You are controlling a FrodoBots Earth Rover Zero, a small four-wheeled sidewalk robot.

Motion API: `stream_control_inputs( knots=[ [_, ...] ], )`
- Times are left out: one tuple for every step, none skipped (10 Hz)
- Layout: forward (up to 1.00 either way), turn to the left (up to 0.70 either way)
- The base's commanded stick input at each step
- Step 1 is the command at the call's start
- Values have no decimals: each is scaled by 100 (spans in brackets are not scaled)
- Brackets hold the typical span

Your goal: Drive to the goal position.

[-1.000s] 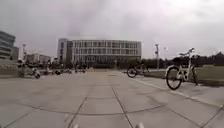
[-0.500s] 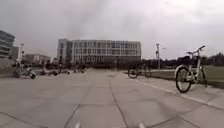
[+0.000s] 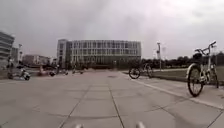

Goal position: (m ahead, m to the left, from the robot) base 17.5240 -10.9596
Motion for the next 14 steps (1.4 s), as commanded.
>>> stream_control_inputs(
  knots=[
    [85,0],
    [85,0],
    [85,0],
    [85,0],
    [85,0],
    [85,0],
    [85,0],
    [85,0],
    [85,0],
    [85,0],
    [85,0],
    [85,0],
    [85,0],
    [85,22]
  ],
)
